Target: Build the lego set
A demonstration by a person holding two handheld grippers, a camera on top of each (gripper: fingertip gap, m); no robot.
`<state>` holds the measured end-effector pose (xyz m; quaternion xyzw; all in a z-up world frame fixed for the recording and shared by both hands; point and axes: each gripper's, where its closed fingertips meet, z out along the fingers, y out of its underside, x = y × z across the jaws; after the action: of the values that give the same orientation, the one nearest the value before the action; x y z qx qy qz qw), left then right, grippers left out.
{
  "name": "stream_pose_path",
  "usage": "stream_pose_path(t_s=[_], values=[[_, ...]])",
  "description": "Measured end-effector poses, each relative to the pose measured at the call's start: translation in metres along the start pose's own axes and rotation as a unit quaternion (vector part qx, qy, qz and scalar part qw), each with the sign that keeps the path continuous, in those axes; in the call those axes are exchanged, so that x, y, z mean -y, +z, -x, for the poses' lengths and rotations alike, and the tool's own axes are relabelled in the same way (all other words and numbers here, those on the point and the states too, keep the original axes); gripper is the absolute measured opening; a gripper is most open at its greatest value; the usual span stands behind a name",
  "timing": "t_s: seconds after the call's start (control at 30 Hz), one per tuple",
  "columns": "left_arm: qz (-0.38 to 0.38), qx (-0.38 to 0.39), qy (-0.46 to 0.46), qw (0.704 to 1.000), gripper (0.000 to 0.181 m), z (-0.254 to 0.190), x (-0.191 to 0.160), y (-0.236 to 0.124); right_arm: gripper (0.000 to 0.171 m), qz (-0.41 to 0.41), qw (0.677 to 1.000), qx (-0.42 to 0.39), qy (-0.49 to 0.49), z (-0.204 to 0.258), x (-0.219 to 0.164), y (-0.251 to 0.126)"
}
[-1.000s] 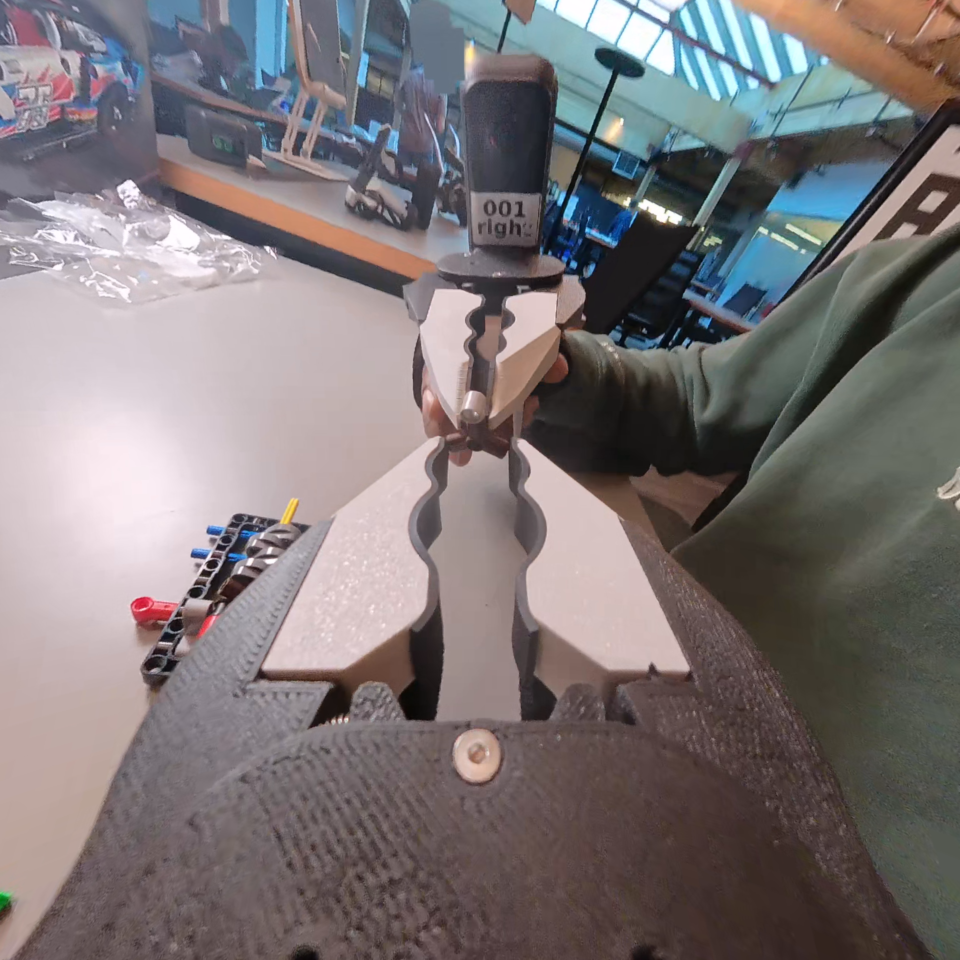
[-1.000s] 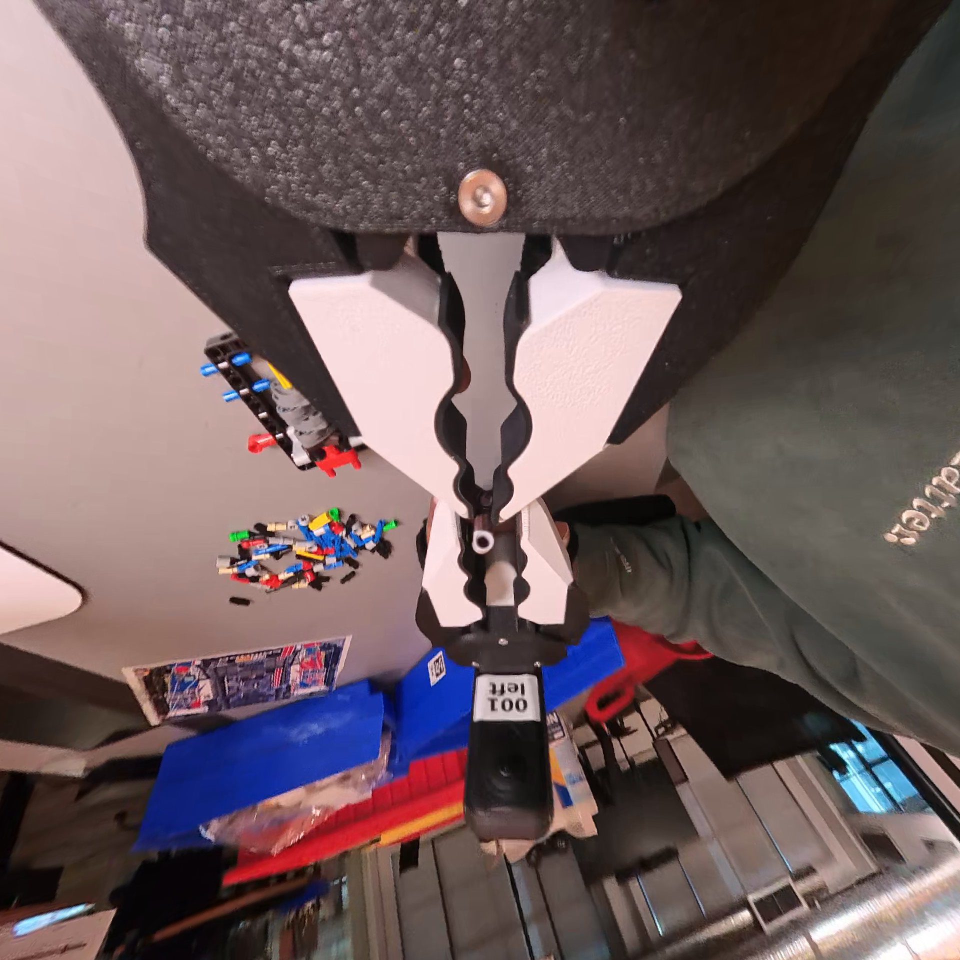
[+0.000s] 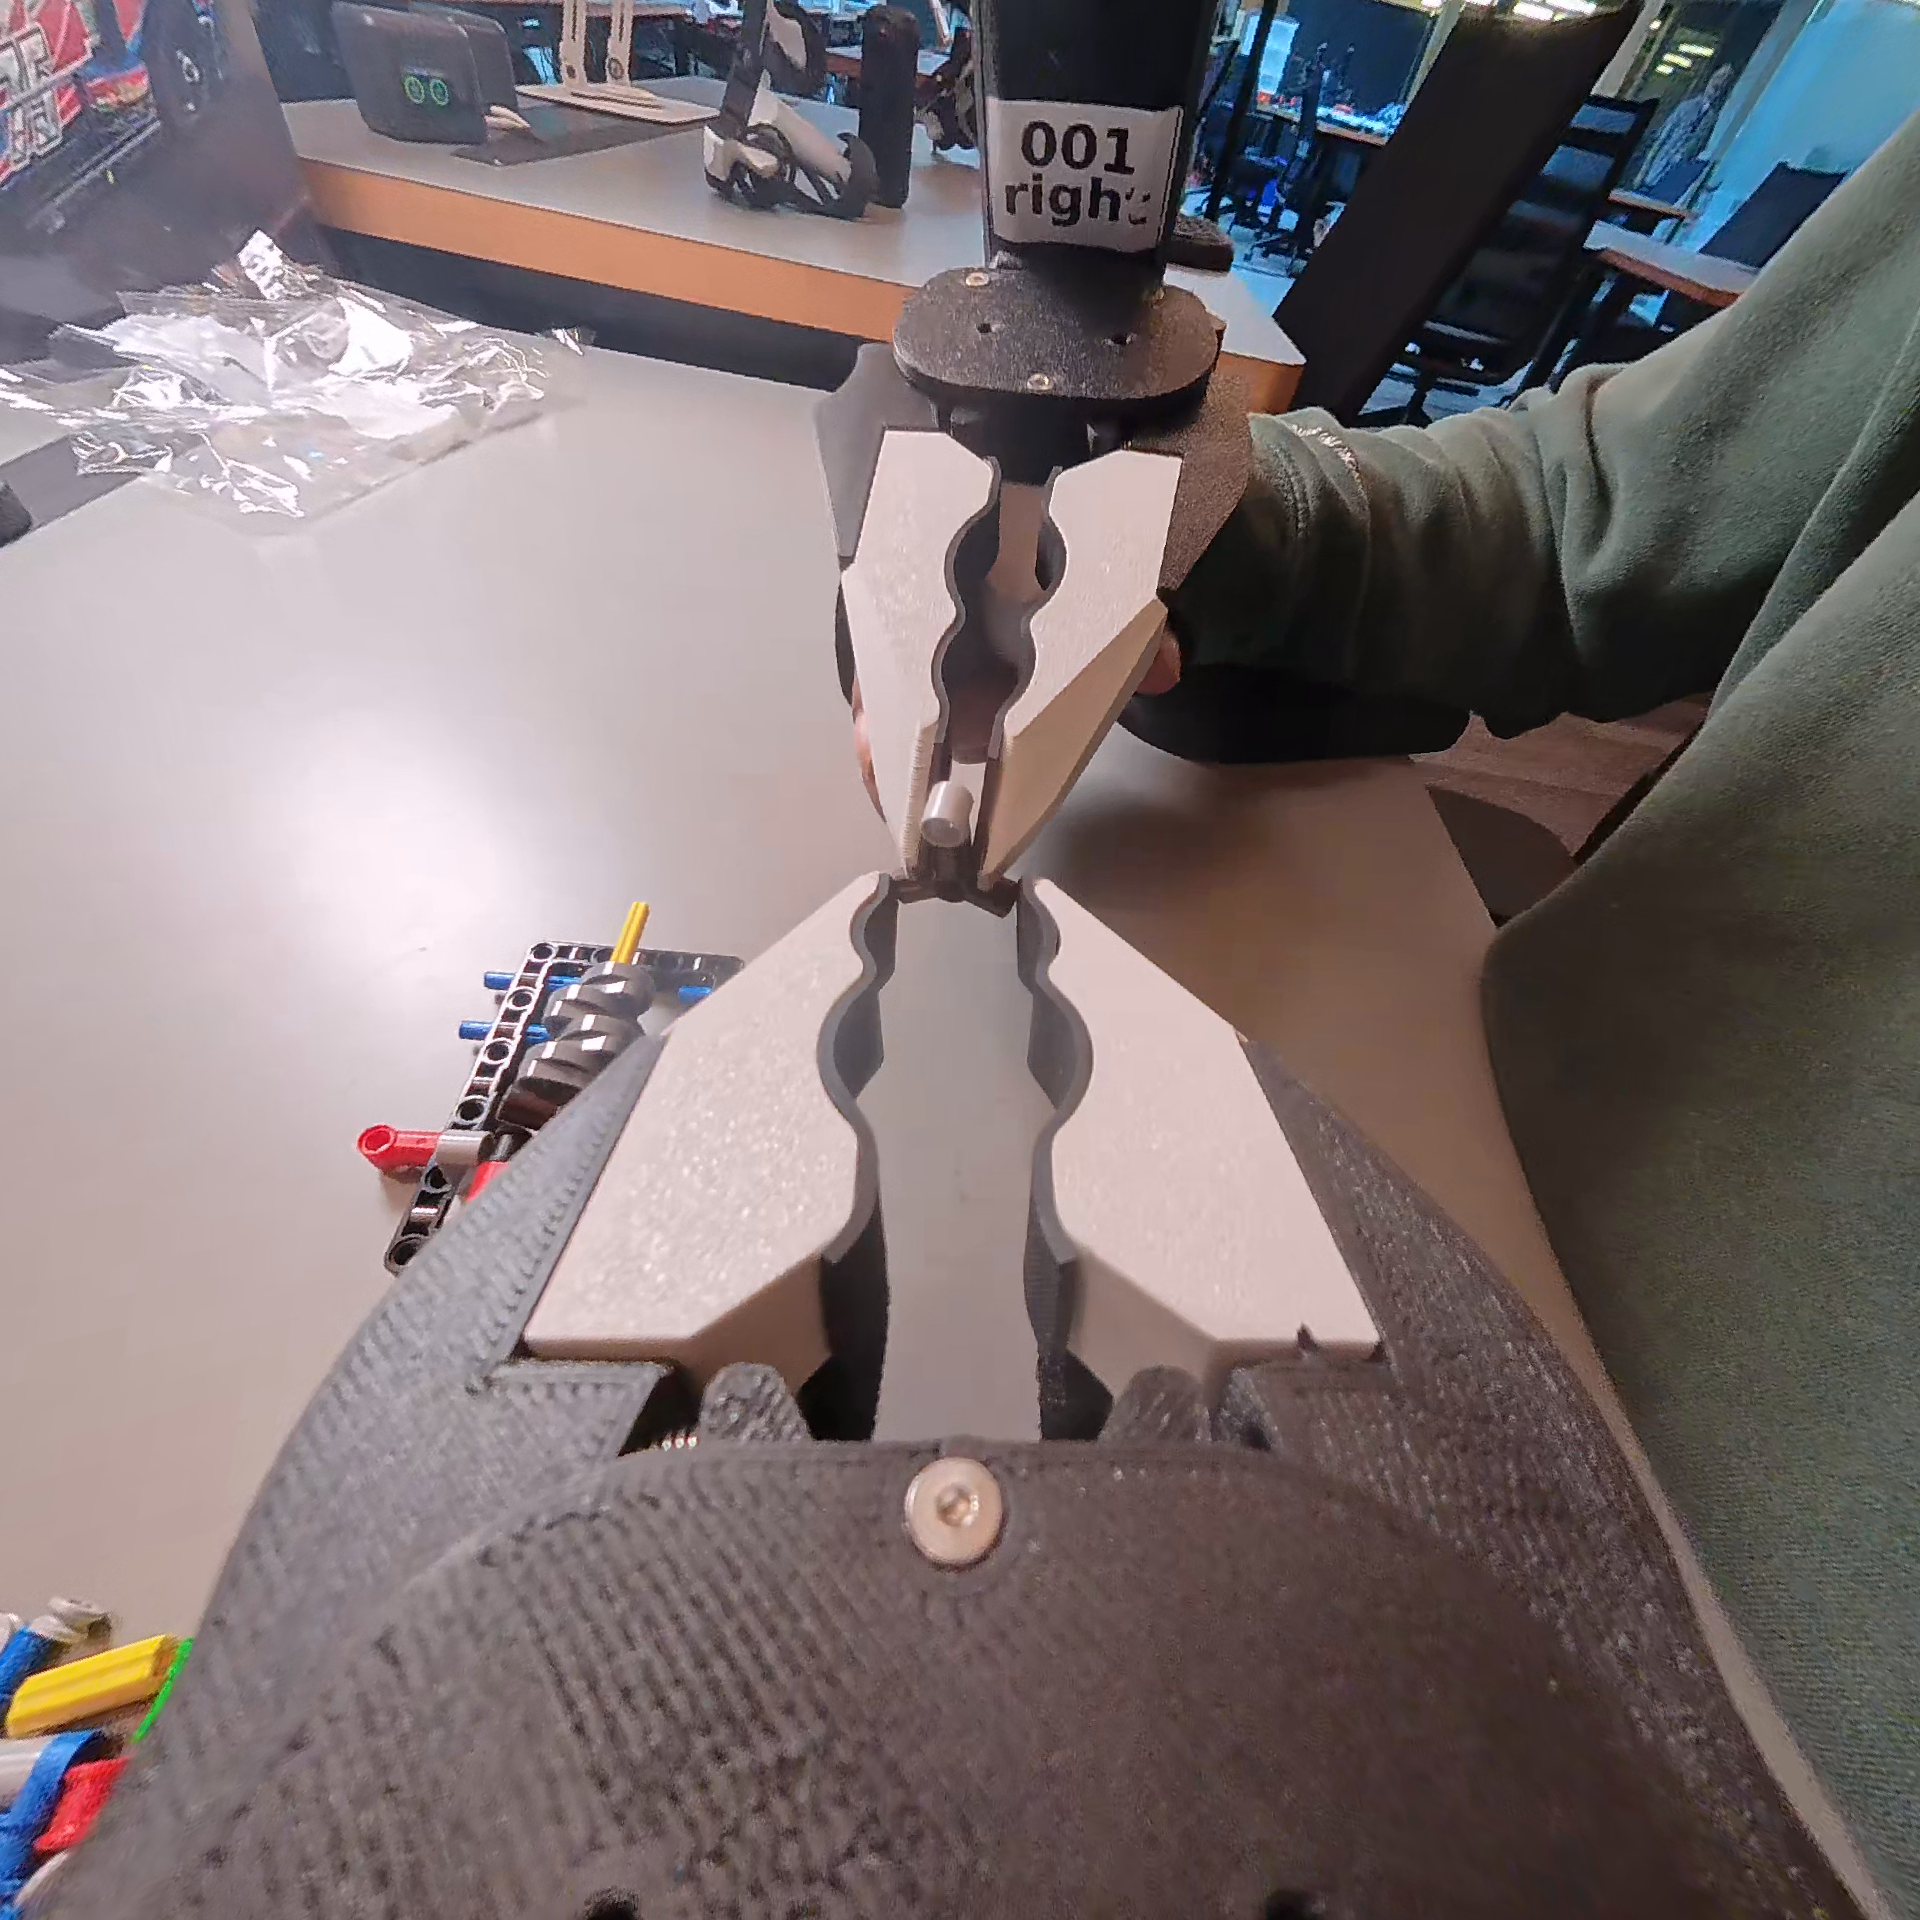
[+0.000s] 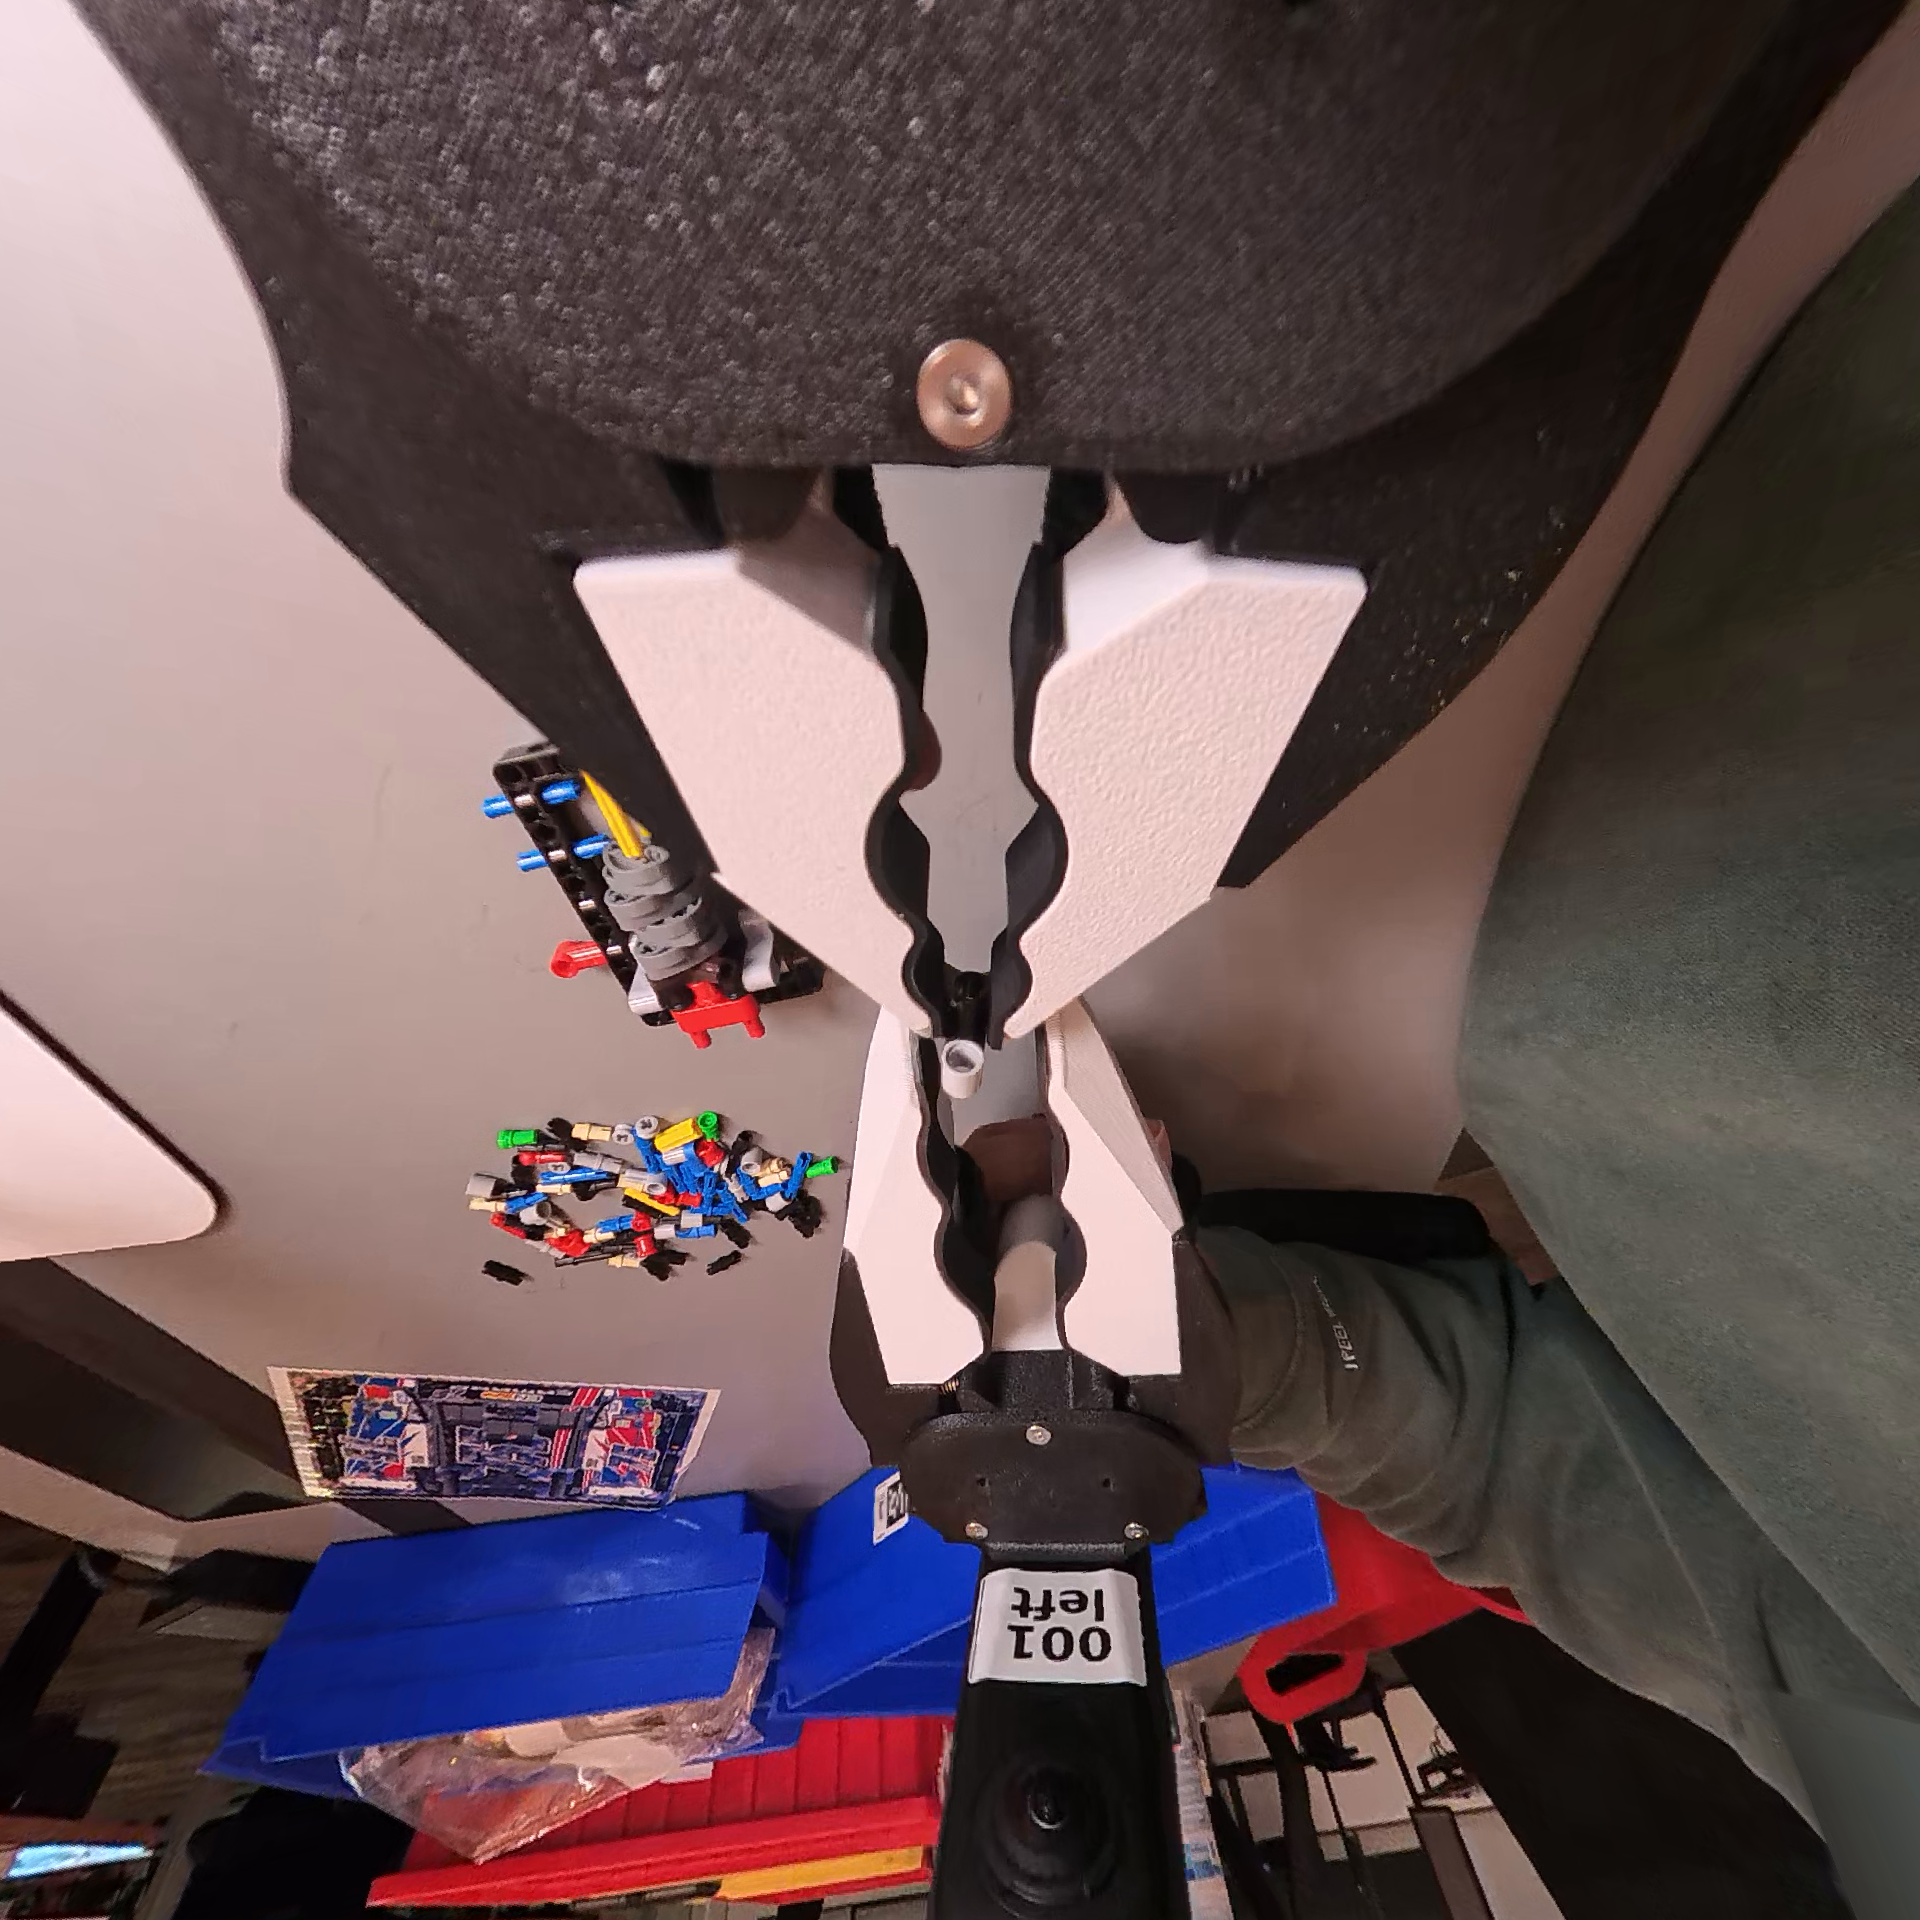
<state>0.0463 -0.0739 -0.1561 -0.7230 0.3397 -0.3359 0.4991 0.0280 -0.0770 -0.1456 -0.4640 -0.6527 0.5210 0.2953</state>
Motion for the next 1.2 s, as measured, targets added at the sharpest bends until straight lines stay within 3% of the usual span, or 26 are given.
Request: stream_pose_path(t_s=[0.23, 0.47, 0.6, 0.87, 1.2], values=[[-0.016, 0.015, 0.002, 1.000, 0.030, 0.008, 0.005, -0.005, 0.005, -0.004, 1.000, 0.004, -0.002, -0.004, 0.001, -0.005], [0.078, 0.145, 0.023, 0.986, 0.029, 0.087, -0.023, -0.053, 0.005, 0.020, 0.996, -0.063, -0.062, -0.071, 0.010, -0.047], [0.090, 0.131, -0.016, 0.987, 0.028, 0.092, -0.036, -0.052, 0.005, 0.046, 0.997, -0.028, -0.052, -0.091, -0.012, -0.045], [0.170, 0.112, 0.039, 0.978, 0.024, 0.084, -0.061, -0.032, 0.006, 0.091, 0.994, -0.010, -0.052, -0.086, -0.049, -0.027], [0.173, 0.110, 0.044, 0.978, 0.020, 0.084, -0.063, -0.032, 0.006, 0.089, 0.995, -0.006, -0.044, -0.087, -0.049, -0.025]])
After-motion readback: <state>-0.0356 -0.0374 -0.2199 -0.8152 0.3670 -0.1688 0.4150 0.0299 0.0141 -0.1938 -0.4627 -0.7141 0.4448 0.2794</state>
